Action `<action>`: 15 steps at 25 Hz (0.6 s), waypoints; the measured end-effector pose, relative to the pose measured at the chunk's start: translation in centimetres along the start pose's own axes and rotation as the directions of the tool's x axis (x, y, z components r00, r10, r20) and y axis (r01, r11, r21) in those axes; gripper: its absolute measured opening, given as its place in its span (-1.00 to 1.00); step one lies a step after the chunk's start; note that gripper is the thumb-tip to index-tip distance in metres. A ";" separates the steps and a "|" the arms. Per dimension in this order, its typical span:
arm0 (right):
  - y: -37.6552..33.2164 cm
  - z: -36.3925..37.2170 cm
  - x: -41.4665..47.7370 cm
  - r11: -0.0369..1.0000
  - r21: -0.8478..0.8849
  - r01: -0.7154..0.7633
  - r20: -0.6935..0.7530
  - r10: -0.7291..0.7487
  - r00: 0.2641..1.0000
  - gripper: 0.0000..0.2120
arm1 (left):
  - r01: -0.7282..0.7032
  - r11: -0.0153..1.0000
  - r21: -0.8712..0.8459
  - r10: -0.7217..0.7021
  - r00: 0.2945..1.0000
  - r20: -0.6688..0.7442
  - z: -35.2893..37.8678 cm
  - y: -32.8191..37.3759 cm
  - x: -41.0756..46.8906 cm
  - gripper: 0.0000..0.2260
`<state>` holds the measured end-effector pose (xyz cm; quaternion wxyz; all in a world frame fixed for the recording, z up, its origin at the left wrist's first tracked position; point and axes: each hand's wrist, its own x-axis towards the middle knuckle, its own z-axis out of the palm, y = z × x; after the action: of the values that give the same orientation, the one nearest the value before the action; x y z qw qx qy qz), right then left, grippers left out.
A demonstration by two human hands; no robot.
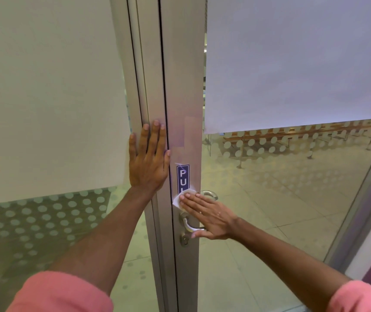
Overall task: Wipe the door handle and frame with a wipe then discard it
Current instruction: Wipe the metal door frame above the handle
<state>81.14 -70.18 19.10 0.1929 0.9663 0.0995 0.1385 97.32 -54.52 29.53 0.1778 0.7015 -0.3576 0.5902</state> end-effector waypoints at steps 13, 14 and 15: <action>-0.5 -1.9 3.1 0.999 -0.012 -0.042 -0.089 0.041 0.995 -0.14 | -0.001 1.000 0.001 0.001 1.000 -0.011 0.2 0.0 -0.1 -0.45; -0.8 -1.2 2.5 1.000 -0.011 -0.025 -0.061 0.024 0.998 -0.15 | -0.002 1.000 0.001 0.002 1.000 -0.015 0.2 0.0 -0.1 -0.44; -0.9 -0.5 1.8 1.000 -0.004 -0.011 -0.035 0.011 0.999 -0.15 | 0.002 1.000 -0.002 -0.002 1.000 -0.014 0.2 0.0 -0.1 -0.44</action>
<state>82.53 -68.77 19.55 0.1922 0.9639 0.0975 0.1567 97.48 -54.61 29.42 0.1817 0.6974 -0.3564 0.5946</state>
